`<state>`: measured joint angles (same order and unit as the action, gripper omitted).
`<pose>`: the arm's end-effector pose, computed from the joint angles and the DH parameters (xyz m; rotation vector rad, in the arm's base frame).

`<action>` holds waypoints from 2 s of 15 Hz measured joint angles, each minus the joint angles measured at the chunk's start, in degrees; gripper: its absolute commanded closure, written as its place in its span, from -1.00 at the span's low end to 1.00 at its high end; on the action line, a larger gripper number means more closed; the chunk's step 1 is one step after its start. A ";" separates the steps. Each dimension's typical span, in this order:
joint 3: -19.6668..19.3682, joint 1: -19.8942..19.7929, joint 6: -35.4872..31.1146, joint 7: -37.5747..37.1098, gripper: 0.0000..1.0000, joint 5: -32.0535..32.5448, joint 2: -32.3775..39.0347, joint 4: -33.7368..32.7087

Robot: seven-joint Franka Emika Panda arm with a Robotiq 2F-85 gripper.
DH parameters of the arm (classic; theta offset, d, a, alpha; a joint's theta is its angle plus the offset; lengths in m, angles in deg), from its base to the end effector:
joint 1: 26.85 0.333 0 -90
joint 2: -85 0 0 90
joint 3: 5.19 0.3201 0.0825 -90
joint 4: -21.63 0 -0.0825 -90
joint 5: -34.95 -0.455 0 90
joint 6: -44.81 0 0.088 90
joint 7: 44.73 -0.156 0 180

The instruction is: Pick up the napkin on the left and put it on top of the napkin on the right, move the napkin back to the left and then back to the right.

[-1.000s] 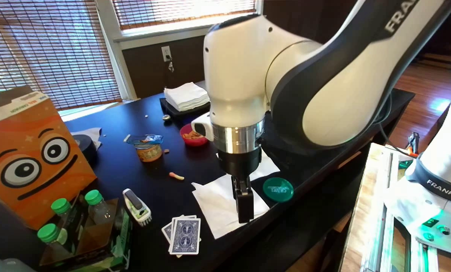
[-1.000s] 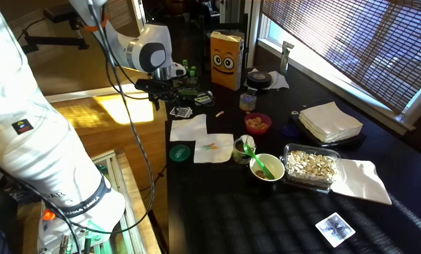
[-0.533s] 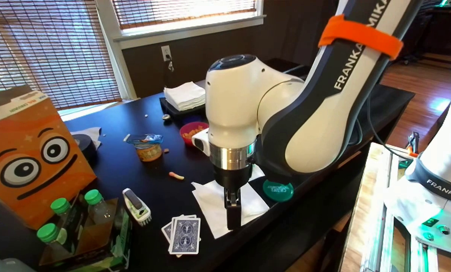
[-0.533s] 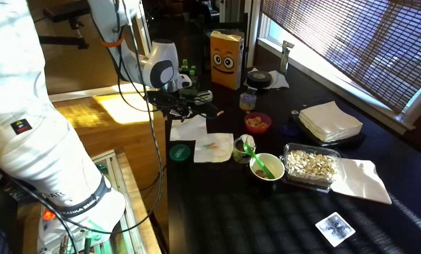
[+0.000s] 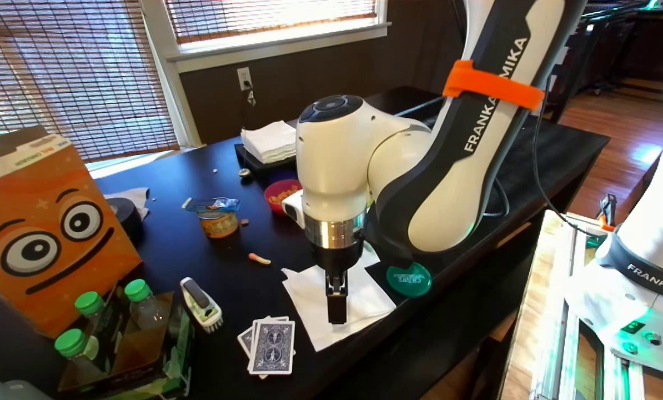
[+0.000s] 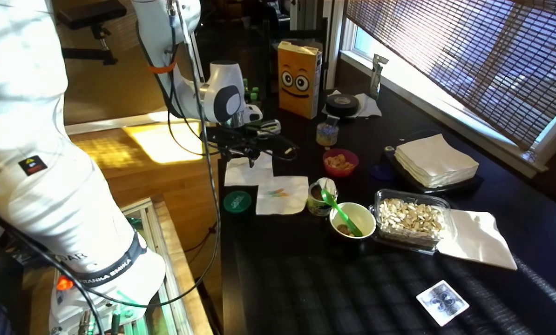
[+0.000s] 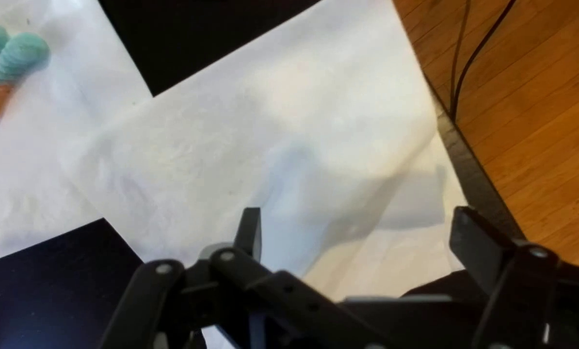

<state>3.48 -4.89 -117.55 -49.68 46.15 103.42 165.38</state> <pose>0.4098 0.2623 0.0492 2.9807 0.9653 0.0225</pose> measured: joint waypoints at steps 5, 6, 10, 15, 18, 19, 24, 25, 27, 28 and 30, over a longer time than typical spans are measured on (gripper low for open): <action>-0.38 0.78 0.00 -0.28 -1.00 0.12 3.25 -2.54; -0.38 0.88 0.00 -0.28 -1.00 0.12 3.89 -3.02; -0.39 1.05 0.00 -0.28 -0.81 0.12 5.80 -4.27; -0.39 1.13 0.00 -0.28 0.02 0.12 6.57 -5.33; -0.40 1.15 0.00 -0.28 0.14 0.12 6.56 -5.73; -0.46 1.15 0.00 -0.28 0.13 0.12 6.54 -5.80; -2.29 1.47 0.19 -0.40 0.17 0.16 5.32 -5.69; -3.05 1.56 0.45 -0.52 0.15 0.29 4.77 -5.46; -4.51 1.61 0.92 -1.07 0.19 1.07 3.49 -4.83; -5.21 1.62 1.24 -1.59 0.23 1.68 2.66 -4.43; -6.44 1.63 2.36 -2.93 0.23 2.98 0.72 -3.72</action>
<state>-2.96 -3.26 -115.20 -52.61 49.13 104.14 161.66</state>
